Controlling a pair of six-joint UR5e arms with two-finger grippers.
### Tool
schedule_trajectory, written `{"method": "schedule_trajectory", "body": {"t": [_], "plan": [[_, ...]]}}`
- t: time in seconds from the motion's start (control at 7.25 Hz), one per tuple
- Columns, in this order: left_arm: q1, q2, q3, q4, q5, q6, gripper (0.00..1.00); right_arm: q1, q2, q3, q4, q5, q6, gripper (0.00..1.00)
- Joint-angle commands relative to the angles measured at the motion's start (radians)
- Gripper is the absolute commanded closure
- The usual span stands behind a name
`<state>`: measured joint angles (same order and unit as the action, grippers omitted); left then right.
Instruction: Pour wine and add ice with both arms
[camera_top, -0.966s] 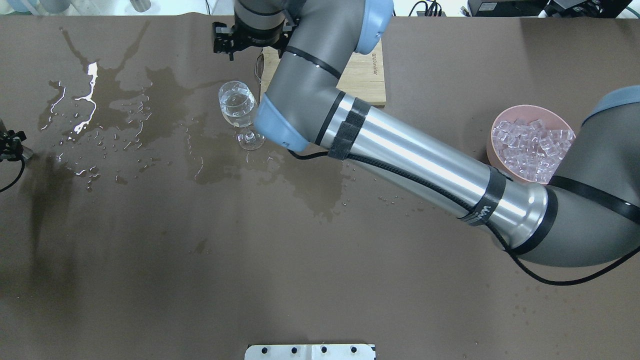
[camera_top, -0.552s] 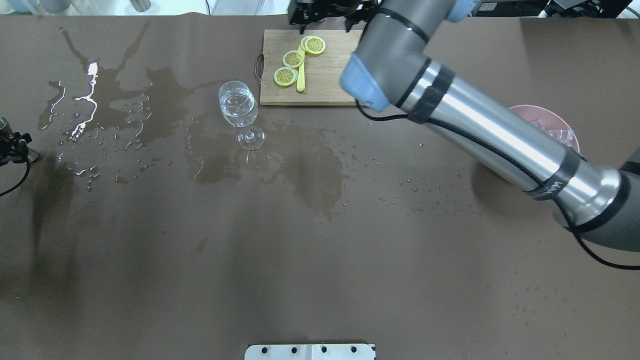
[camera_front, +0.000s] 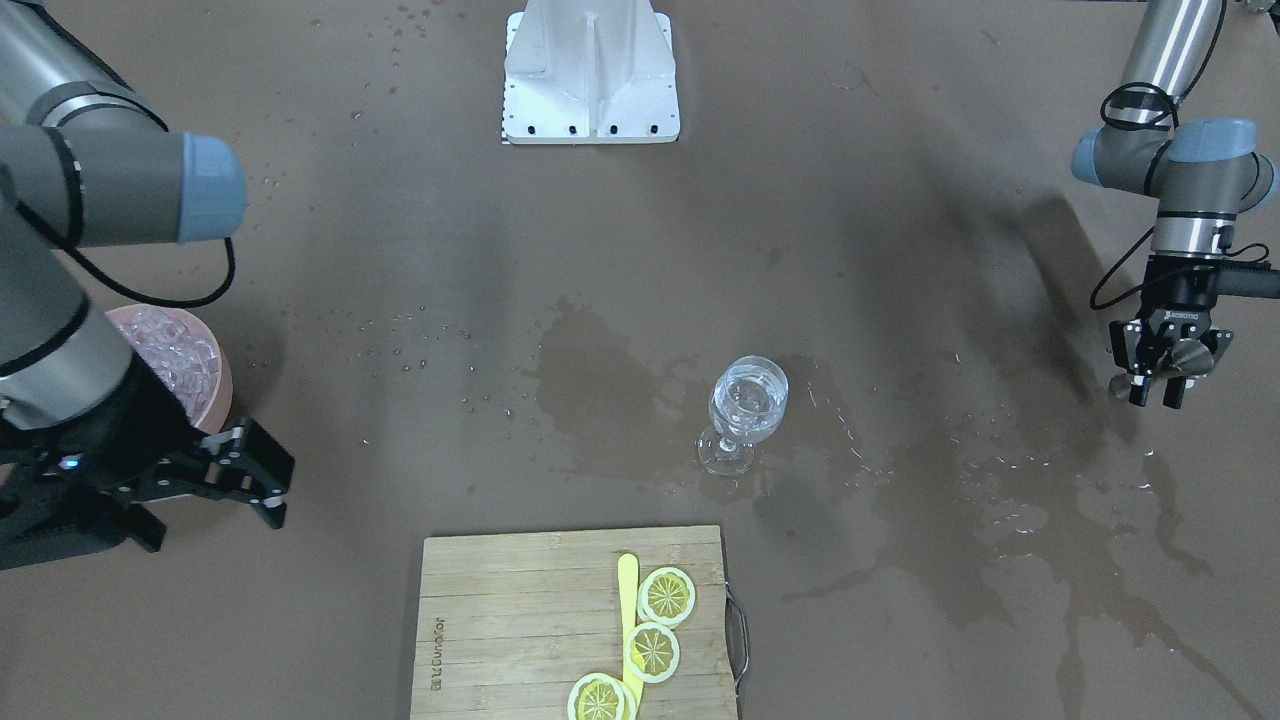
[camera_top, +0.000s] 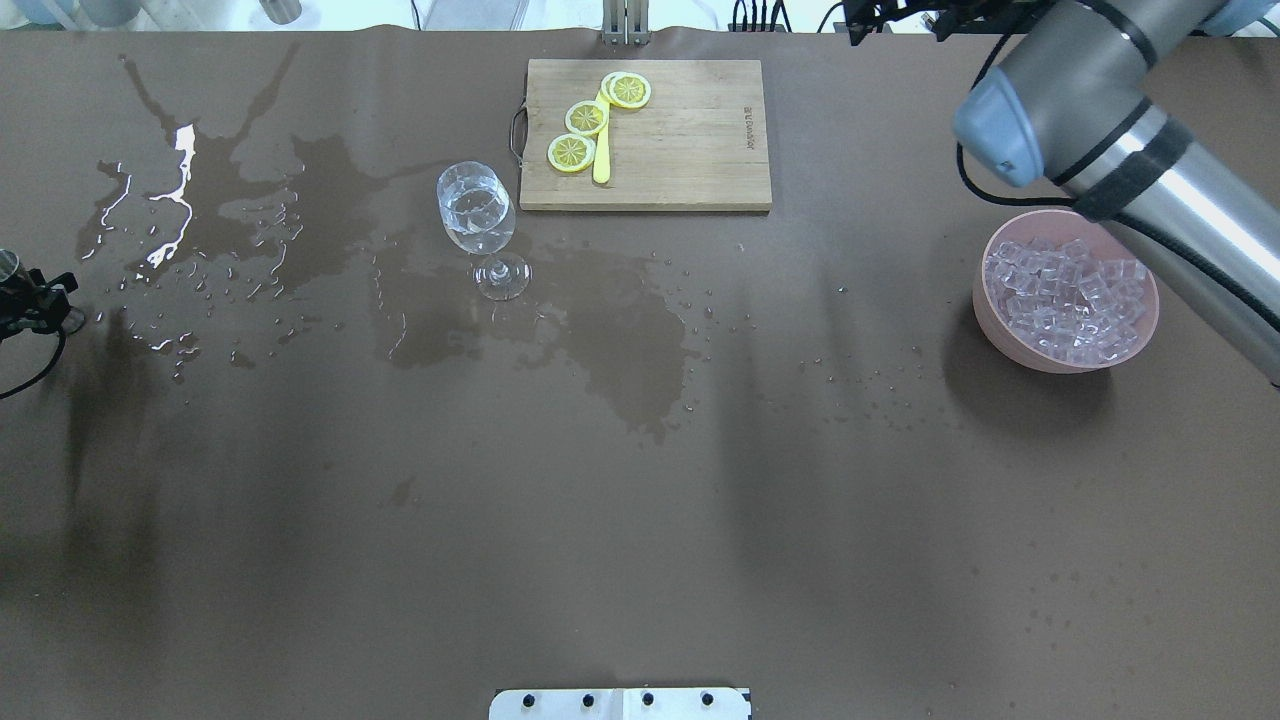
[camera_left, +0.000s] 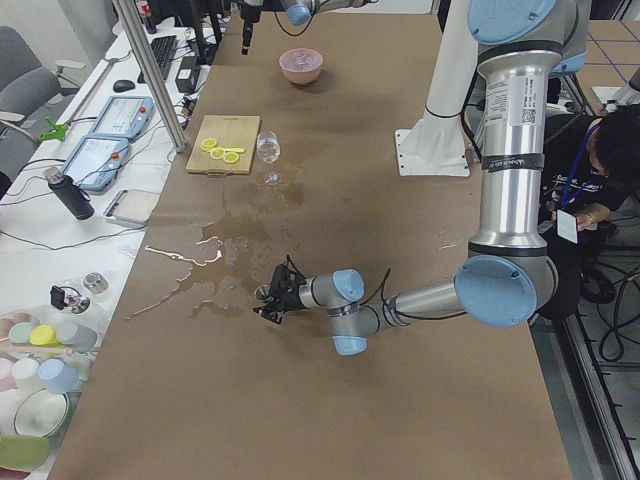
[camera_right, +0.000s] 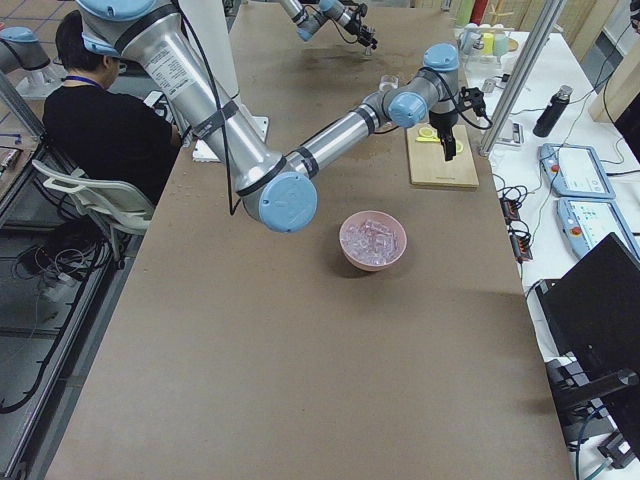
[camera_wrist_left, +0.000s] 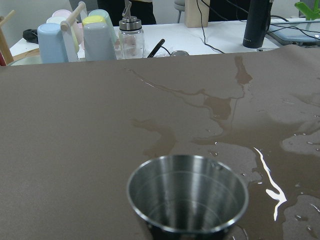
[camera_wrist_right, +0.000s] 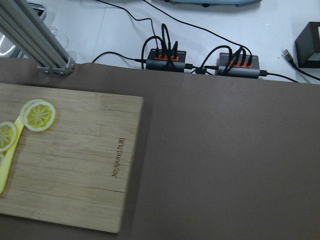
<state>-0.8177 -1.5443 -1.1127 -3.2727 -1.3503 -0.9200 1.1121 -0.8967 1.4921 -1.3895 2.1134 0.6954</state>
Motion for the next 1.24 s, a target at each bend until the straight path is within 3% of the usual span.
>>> {"method": "schedule_trajectory", "body": {"t": [0.0, 0.28, 0.83, 1.1], "plan": [[0.000, -0.004, 0.001, 0.002, 0.000, 0.001, 0.05, 0.083, -0.109, 0.043, 0.001, 0.055, -0.072, 0.00], [0.002, 0.010, -0.007, 0.001, -0.006, 0.001, 0.04, 0.144, -0.139, 0.054, -0.005, 0.088, -0.083, 0.00], [0.000, 0.151, -0.134, -0.015, -0.047, -0.002, 0.03, 0.244, -0.250, 0.056, 0.000, 0.157, -0.233, 0.00], [-0.005, 0.156, -0.166, -0.012, -0.044, -0.005, 0.03, 0.293, -0.313, 0.059, 0.019, 0.166, -0.281, 0.00]]}}
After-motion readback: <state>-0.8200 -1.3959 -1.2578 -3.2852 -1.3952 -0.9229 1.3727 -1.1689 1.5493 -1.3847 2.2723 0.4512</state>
